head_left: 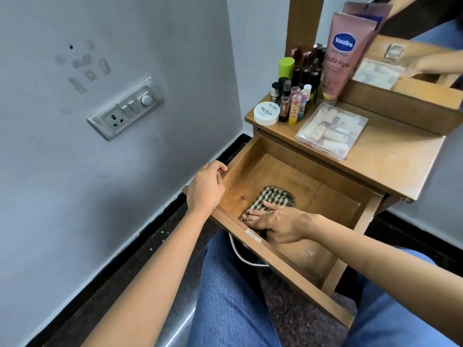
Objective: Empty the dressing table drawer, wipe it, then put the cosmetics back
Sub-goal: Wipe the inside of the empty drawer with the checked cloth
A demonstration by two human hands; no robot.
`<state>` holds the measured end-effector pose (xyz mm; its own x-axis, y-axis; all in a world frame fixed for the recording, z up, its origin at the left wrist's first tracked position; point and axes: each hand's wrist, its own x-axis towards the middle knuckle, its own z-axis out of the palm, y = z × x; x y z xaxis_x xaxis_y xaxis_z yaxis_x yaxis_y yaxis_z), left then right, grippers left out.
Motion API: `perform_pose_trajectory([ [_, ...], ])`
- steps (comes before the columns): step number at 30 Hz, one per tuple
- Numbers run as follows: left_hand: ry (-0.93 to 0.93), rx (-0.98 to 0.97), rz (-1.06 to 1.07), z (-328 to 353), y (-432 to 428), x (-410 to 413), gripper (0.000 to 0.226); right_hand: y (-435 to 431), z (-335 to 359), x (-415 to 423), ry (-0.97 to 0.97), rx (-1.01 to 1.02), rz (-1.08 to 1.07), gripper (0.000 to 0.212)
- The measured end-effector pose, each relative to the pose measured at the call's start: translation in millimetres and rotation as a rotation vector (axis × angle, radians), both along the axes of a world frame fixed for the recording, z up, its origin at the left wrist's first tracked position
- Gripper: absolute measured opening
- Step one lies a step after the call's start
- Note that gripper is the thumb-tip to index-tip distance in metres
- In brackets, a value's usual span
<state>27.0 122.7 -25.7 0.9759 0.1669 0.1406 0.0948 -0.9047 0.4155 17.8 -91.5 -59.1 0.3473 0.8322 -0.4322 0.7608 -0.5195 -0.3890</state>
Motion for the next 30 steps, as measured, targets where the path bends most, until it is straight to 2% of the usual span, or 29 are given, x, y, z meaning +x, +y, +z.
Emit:
perform_pose_trajectory([
  [8, -0.010, 0.028, 0.016, 1, -2, 0, 0.025, 67, 8, 22, -0.098, -0.017, -0.070, 0.064],
  [17, -0.006, 0.045, 0.015, 3, -1, 1, 0.025, 83, 13, 27, -0.144, -0.143, -0.081, 0.064],
  [24, 0.004, -0.010, 0.003, 3, 1, 2, 0.024, 60, 18, 19, -0.095, -0.101, -0.008, 0.066],
  [30, 0.019, 0.002, 0.018, 2, 1, 2, 0.025, -1, 14, -4, 0.015, -0.095, 0.044, 0.063],
])
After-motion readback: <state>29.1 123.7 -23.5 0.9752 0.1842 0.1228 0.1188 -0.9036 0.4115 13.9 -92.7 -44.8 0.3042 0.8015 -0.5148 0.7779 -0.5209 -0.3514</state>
